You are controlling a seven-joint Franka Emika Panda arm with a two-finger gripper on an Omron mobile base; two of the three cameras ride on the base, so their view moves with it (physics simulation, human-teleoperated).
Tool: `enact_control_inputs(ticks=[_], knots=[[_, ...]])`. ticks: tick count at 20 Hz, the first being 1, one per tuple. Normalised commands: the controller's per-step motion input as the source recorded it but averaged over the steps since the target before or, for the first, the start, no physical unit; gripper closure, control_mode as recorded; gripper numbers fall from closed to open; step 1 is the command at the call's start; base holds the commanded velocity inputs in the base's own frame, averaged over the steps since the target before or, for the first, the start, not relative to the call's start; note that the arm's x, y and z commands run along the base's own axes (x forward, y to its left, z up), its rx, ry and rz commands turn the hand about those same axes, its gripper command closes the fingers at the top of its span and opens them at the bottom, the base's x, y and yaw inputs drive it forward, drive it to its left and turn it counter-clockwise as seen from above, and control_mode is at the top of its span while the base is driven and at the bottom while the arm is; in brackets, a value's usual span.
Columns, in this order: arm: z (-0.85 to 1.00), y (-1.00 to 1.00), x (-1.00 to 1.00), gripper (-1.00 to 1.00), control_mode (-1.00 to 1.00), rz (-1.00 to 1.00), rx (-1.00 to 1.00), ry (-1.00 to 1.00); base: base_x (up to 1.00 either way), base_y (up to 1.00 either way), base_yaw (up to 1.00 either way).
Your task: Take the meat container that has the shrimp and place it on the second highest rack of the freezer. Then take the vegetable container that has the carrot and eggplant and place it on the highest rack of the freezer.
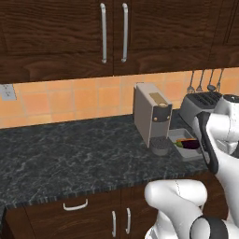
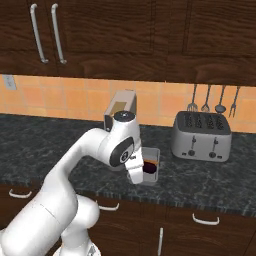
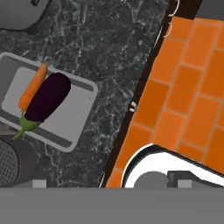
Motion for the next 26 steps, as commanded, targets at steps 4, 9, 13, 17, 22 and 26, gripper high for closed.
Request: enact_control_inputs(ticks=[4, 9, 13, 17, 22, 26], knots=[[-0.64, -0.08, 0.39, -1.00, -1.00, 0.00, 0.11, 0.00, 0.00, 0.00, 0.00], [-0.24, -0.08, 0.25, -1.00, -1.00, 0.00, 0.05, 0.06, 0.00, 0.00, 0.00], [-0.36, -0.21, 0.14, -1.00, -1.00, 0.00, 0.03, 0.05, 0.00, 0.00, 0.00], [-0.29, -0.13, 0.26, -1.00, -1.00, 0.00, 0.01, 0.03, 0.00, 0.00, 0.00], [-0.28, -0.06, 0.40, -1.00, -1.00, 0.00, 0.00, 0.09, 0.00, 0.00, 0.00], [-0.41, 0.00, 0.26, -1.00, -1.00, 0.00, 0.00, 0.09, 0.00, 0.00, 0.00]])
